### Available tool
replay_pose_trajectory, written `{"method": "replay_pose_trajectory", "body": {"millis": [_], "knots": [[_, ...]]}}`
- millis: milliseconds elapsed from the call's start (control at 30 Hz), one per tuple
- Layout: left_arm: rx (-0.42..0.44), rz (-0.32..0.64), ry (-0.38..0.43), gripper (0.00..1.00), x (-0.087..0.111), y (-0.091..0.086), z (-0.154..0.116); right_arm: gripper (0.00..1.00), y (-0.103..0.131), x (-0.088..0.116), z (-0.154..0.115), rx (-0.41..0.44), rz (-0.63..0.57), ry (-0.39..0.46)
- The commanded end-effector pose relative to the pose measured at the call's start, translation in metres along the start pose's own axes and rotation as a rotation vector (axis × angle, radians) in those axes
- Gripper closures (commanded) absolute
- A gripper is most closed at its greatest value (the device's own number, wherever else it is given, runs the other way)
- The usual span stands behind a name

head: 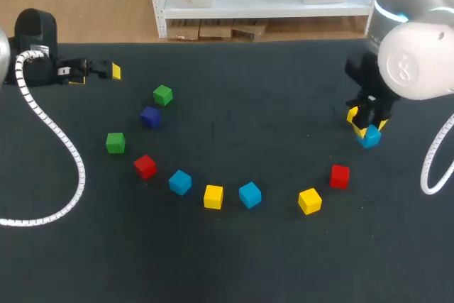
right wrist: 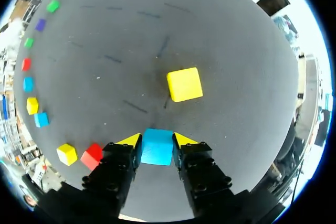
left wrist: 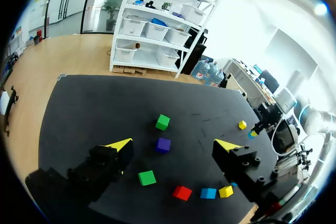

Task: Place the blue cubes, place green cubes on the blue cubes, place the yellow cubes on the green cubes, then place the red cubes on the yellow cubes, and place purple cube on the red cubes.

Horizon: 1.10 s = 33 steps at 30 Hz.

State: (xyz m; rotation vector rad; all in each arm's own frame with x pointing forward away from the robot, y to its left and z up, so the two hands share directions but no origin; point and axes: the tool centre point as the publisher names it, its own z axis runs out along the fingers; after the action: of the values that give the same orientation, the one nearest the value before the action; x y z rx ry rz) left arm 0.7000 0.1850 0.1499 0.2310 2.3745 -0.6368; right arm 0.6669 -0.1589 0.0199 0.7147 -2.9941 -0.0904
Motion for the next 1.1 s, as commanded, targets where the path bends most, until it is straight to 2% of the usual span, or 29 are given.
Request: {"method": "replay_pose_trajectory", "body": {"millis": [33,267,600,667,833,1000,1100], "knots": [[0.000,0.000,0.000,0.00,0.000,0.000,0.000,1.00,0.005,0.003,-0.014,-0.012,-0.042,-0.026],[0.000,0.000,0.000,0.00,0.000,0.000,0.000,1.00,0.024,-0.010,-0.024,0.025,-0.154,-0.041],[0.000,0.000,0.000,0.00,0.000,0.000,0.000,1.00,0.043,-0.038,-0.028,0.082,-0.314,-0.053],[0.000,0.000,0.000,0.00,0.000,0.000,0.000,1.00,0.046,-0.044,-0.030,0.055,-0.354,-0.068],[0.000,0.000,0.000,0.00,0.000,0.000,0.000,1.00,0.052,-0.055,-0.030,0.051,-0.427,-0.083],[0.000,0.000,0.000,0.00,0.000,0.000,0.000,1.00,0.061,-0.064,-0.030,0.022,-0.512,-0.074],[0.000,0.000,0.000,0.00,0.000,0.000,0.000,1.00,0.067,-0.069,-0.031,0.047,-0.569,-0.057]]}}
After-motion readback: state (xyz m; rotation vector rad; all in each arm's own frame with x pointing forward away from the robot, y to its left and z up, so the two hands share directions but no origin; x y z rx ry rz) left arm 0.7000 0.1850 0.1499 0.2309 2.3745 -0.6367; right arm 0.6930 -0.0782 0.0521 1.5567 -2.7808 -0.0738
